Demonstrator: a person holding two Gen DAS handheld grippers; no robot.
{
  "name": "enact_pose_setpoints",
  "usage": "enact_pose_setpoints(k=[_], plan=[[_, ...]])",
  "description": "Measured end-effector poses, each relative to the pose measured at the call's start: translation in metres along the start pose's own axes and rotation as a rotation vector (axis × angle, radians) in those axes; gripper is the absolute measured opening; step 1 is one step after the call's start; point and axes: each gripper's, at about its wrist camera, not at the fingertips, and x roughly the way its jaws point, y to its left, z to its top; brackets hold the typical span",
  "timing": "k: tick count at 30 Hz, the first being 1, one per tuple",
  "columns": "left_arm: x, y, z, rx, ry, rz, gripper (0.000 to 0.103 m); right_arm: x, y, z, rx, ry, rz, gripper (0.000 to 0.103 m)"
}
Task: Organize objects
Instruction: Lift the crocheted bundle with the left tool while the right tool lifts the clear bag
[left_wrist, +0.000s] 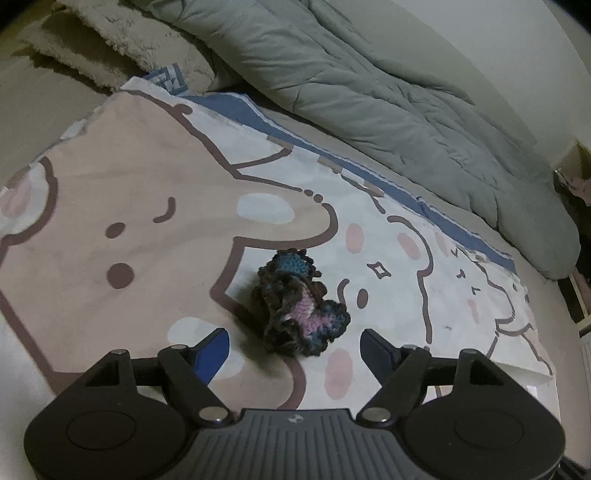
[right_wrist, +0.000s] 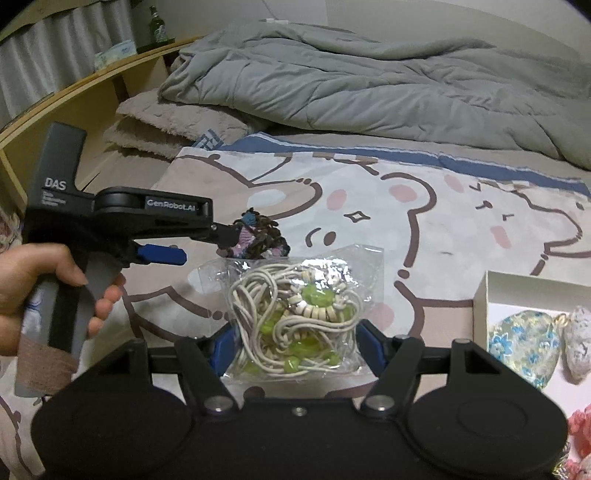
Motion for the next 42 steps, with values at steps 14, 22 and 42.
enact_pose_setpoints(k=[14,22,42], plan=[[0.062,-0.005,0.007,-0.08,0.007,0.053,0.051,0.022,-0.033,0.005,0.041,0.021,-0.008,0.069],[0.049,-0.008,0.008,-0.02,0.001,0.05,0.038,0.02,-0.037,0.008,0.027,0.01,-0.004,0.069],[-0.064,-0.042,-0.018,0.249,-0.138,0.011,0.038,-0.037,-0.037,0.02,0.035,-0.14,-0.063,0.069]])
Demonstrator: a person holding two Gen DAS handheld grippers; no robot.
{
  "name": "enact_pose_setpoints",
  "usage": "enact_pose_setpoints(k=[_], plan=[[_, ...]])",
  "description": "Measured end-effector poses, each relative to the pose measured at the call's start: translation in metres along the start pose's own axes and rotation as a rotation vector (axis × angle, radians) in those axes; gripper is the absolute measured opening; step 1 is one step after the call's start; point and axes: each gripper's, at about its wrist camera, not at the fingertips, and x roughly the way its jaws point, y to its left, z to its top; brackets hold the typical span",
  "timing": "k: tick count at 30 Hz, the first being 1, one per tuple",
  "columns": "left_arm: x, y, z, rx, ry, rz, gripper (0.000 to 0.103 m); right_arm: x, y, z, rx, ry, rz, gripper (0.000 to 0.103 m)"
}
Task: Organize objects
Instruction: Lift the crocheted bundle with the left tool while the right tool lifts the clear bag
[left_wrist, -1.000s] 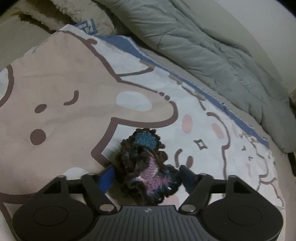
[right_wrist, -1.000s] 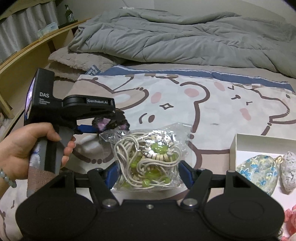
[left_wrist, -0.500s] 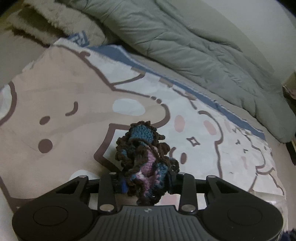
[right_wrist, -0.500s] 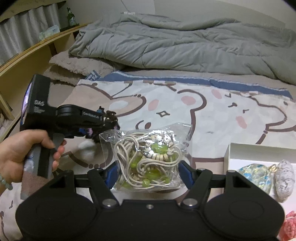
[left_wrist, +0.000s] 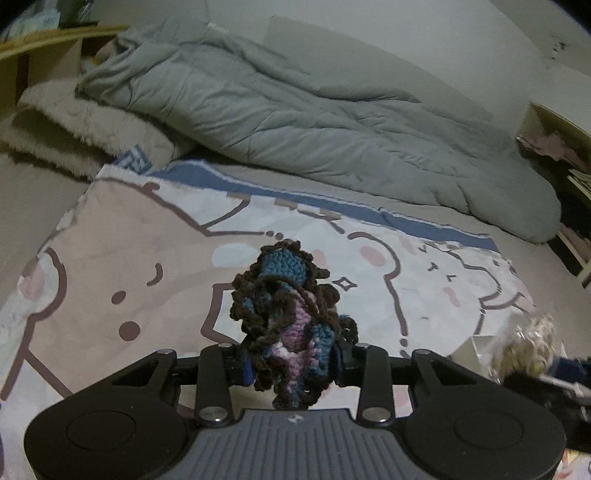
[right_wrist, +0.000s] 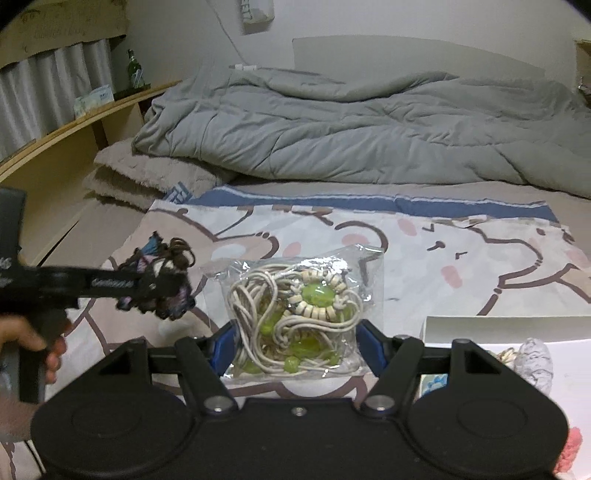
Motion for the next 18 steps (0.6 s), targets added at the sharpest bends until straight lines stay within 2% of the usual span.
enact_pose_setpoints(k=[10,18], plan=[[-0.038,-0.018,-0.003,0.065,-0.062,-0.059,0.038,-0.014,-0.009,0.004,0.035,-0.025,-0.007,0.069],[-0.038,-0.042,0.004,0.078,-0.084,-0.113,0.038,-0.034,-0.023,0.019,0.021,-0.067,-0.038,0.069]])
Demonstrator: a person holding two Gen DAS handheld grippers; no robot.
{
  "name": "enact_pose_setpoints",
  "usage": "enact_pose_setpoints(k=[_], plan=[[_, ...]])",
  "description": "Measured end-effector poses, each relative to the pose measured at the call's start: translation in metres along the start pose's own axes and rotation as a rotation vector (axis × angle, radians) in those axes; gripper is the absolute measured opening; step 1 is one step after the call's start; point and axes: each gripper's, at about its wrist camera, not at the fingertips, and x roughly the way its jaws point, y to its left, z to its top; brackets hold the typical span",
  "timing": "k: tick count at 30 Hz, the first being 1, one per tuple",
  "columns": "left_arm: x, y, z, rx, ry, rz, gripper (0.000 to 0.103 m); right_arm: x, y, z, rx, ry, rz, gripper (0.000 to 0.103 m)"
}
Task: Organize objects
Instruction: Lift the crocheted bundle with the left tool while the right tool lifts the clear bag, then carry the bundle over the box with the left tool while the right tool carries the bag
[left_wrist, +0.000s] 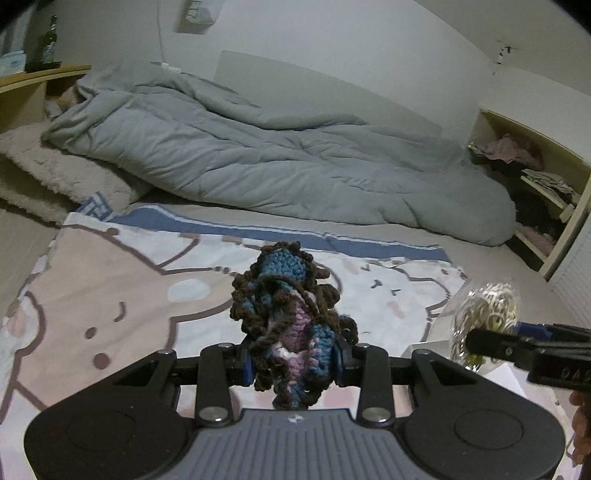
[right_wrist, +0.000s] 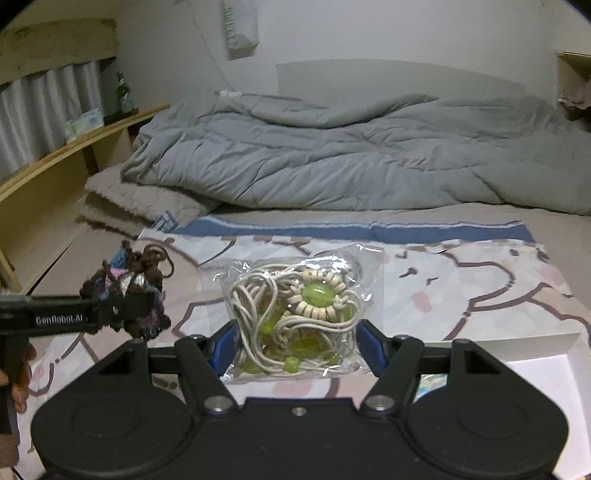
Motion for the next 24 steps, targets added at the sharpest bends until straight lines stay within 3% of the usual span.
enact_pose_setpoints(k=[8,24], plan=[[0.028,-0.046,0.002,0.053,0.013,-0.057,0.038,-0.02,-0.056,0.003,0.017,-0.019,-0.081,0.069],[0.082,-0.157,-0.002,0.123,0.059,-0.212,0.038,-0.046,-0.167,-0.034,0.09,0.04,-0.206,0.069]])
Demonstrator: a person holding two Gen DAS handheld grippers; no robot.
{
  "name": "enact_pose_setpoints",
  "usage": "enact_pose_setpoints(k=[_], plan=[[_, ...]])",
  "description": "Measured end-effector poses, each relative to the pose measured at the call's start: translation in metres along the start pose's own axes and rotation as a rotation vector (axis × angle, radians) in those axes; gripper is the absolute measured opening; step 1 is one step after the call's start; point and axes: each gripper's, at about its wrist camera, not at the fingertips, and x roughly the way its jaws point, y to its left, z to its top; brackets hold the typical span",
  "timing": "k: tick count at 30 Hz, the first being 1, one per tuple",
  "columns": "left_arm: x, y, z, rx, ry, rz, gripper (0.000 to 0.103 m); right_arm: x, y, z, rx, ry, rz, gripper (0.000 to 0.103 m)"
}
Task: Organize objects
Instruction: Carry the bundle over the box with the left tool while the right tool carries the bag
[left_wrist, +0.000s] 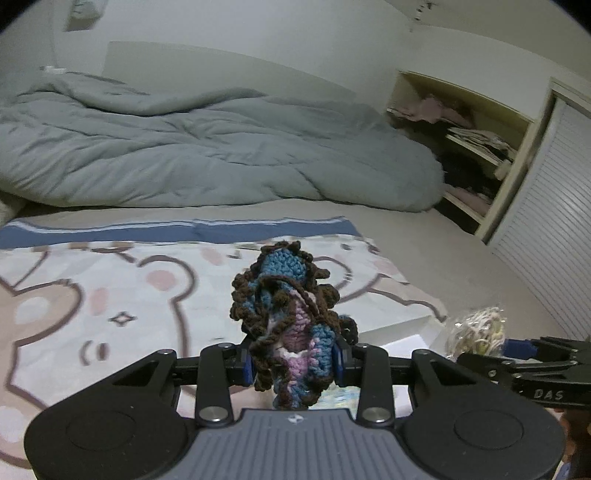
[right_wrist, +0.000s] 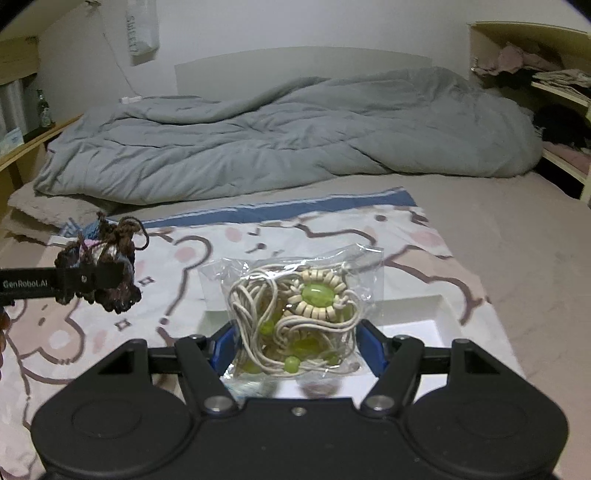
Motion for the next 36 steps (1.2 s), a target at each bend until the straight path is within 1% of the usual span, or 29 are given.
enact_pose_setpoints(k=[9,13,18,22,27,30,33,34,36], plan=[[0.033,-0.05,-0.003,0.01,0.012,-0.111,0.038,0.004,-0.043,-0.013,0.026,0.034,-0.042,0.069],[0.052,-0.066,-0.006,0.017,0.04,-0.145,0.038,0.007,-0.06,-0.021,0.035,0.07,-0.065,0.069],[0.073,-0.087,-0.008,0.031,0.073,-0.211,0.038,0.013,-0.078,-0.031,0.051,0.126,-0.079,0.069],[0.089,-0.104,-0.008,0.064,0.078,-0.256,0.038,0.02,-0.086,-0.037,0.069,0.165,-0.089,0.069],[0.108,-0.117,-0.014,0.152,0.078,-0.292,0.038,0.027,-0.088,-0.045,0.069,0.216,-0.084,0.069],[0.119,-0.119,-0.018,0.17,0.09,-0.306,0.038,0.031,-0.09,-0.049,0.071,0.243,-0.084,0.069],[0.129,-0.119,-0.023,0.137,0.104,-0.333,0.039,0.035,-0.092,-0.051,0.08,0.257,-0.078,0.069],[0.132,-0.12,-0.024,0.13,0.103,-0.338,0.04,0.036,-0.092,-0.052,0.084,0.261,-0.074,0.069],[0.139,-0.122,-0.028,0.124,0.103,-0.321,0.06,0.038,-0.093,-0.052,0.091,0.268,-0.073,0.069]])
